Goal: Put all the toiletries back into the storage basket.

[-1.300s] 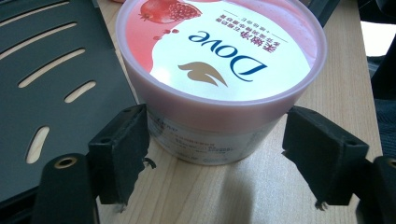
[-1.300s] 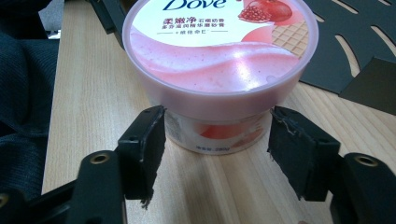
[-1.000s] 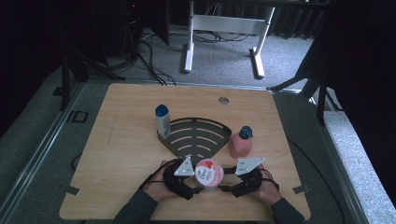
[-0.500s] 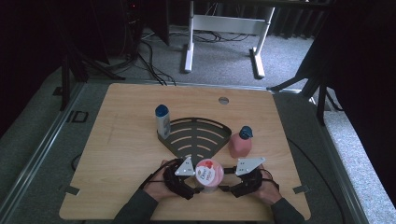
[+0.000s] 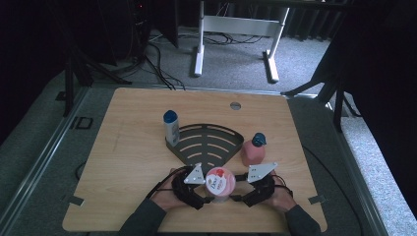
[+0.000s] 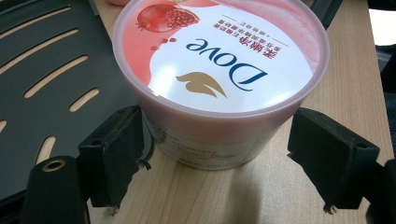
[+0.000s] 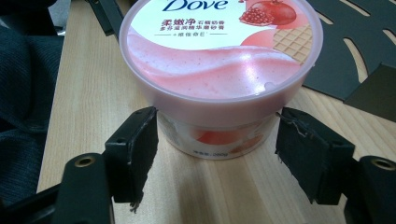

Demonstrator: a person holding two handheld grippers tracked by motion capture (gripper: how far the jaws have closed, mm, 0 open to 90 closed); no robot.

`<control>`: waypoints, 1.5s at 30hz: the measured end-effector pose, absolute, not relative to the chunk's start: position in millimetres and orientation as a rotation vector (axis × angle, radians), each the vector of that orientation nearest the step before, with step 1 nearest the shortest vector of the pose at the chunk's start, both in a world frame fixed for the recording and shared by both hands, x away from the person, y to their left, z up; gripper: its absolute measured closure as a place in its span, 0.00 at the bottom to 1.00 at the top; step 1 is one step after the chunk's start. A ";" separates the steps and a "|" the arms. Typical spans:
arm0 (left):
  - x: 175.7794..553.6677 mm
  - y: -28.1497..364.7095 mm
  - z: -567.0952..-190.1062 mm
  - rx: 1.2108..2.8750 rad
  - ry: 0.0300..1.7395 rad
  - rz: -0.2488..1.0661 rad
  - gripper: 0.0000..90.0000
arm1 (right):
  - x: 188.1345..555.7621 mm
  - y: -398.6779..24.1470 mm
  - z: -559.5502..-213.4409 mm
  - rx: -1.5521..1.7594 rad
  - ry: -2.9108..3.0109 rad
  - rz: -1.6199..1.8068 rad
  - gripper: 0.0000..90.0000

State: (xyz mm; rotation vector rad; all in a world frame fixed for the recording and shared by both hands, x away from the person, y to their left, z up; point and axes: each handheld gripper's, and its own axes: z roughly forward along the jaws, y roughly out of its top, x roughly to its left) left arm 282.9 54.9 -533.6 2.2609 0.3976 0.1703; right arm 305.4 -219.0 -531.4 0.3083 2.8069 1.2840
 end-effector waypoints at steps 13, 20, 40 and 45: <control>282.5 53.8 -532.1 2.274 0.391 0.179 0.20 | 306.7 -212.4 -529.6 0.279 2.817 1.249 0.26; 281.7 54.1 -528.4 2.260 0.395 0.181 0.20 | 304.9 -212.9 -526.9 0.288 2.807 1.253 0.26; 285.5 57.1 -516.3 2.278 0.370 0.234 0.20 | 307.9 -209.2 -520.4 0.288 2.776 1.258 0.26; 286.7 59.3 -515.5 2.280 0.371 0.238 0.20 | 309.4 -205.4 -519.3 0.283 2.771 1.255 0.26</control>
